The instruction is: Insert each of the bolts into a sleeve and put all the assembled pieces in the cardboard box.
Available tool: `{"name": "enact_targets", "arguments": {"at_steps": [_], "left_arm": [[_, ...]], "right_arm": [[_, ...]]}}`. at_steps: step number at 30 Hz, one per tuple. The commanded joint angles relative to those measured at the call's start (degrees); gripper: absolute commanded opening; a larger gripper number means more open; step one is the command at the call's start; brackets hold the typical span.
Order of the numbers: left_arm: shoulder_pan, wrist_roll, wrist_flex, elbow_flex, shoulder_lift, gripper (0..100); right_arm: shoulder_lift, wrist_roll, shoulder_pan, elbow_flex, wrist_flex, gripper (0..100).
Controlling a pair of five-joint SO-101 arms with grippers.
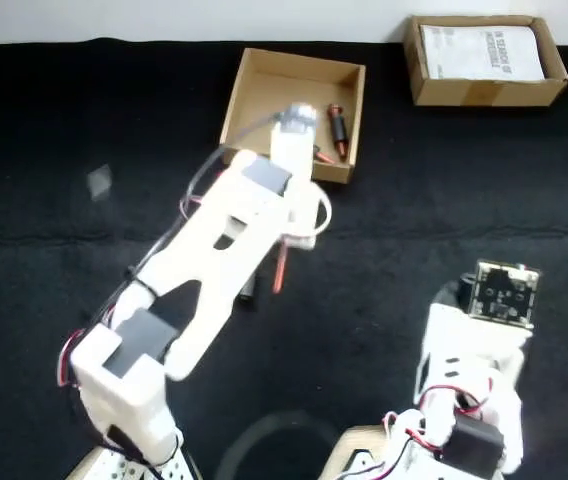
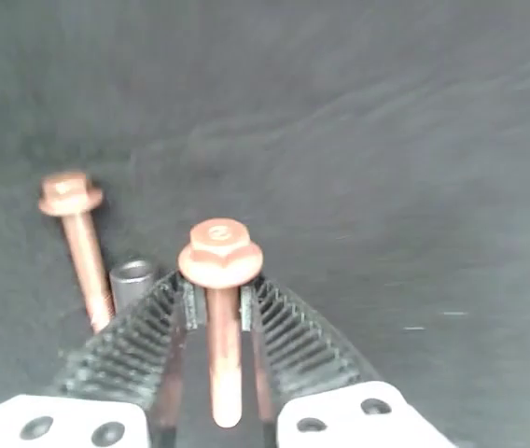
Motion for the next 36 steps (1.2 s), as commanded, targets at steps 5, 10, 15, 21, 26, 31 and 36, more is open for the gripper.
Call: {"name": "enact_targets", "arguments": {"at_steps": [5,10,15,21,26,31,36], "left_arm": [[1.3,-0.1,1.2,-12.0,-15.9,1],[0.3,-7.6,3.4,-12.2,-25.7,1],[-2.6,-21.5,12.0,-12.2,-37.2,1],[-3.8,-30.3,22.0,-12.0,-49.2,1],[-3.8,-30.2,22.9,-4.4,-58.0,1],[-6.5,-30.2,22.9,10.4,-71.0,1],[-11.4,-30.4,13.4,30.5,-86.7,1]], "right_arm": [[-0.4,-10.8,-20.4,4.7,-16.6,0.8],[0.1,-11.5,-31.8,7.9,-22.5,0.8],[0.1,-11.3,-38.2,9.5,-23.0,0.8],[0.1,-11.3,-40.9,9.5,-22.9,0.8],[0.2,-11.2,-44.4,9.5,-22.5,0.8],[0.2,-11.2,-47.7,9.5,-17.5,0.8],[0.2,-10.7,-47.7,9.5,-16.7,0.8]]}}
